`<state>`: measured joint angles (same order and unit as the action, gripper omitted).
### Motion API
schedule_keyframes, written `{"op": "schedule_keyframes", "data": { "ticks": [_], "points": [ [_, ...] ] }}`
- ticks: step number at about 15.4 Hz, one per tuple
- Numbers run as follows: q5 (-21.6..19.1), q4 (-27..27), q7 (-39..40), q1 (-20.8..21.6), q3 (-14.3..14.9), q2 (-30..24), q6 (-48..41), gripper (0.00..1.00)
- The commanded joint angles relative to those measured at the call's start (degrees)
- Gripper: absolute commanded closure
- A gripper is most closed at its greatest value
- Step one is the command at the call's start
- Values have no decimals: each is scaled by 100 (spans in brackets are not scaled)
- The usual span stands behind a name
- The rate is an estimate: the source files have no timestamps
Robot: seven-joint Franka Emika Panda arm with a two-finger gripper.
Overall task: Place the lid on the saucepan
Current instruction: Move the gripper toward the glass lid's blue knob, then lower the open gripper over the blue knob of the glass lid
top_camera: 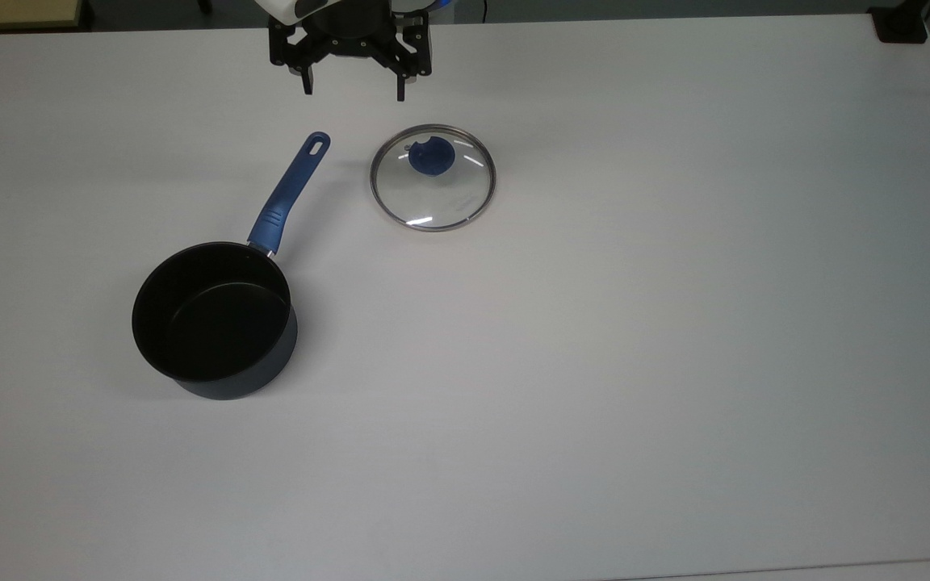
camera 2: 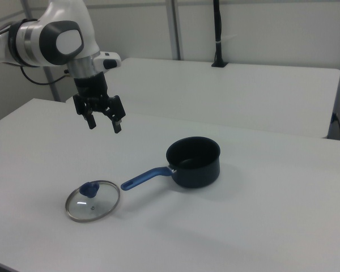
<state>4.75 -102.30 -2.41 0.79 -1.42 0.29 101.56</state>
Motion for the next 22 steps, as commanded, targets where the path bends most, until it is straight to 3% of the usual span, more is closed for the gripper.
{"op": "schedule_keyframes", "data": {
  "ticks": [1, 10, 19, 22],
  "points": [
    [-106, 8, 99, -43, -25, -56, -93, 0],
    [-123, -53, 118, -26, -25, -29, -110, 0],
    [-114, -826, 469, 404, -34, -3, 4, 0],
    [-114, -1186, 969, 563, -34, 23, 565, 0]
  ]
}}
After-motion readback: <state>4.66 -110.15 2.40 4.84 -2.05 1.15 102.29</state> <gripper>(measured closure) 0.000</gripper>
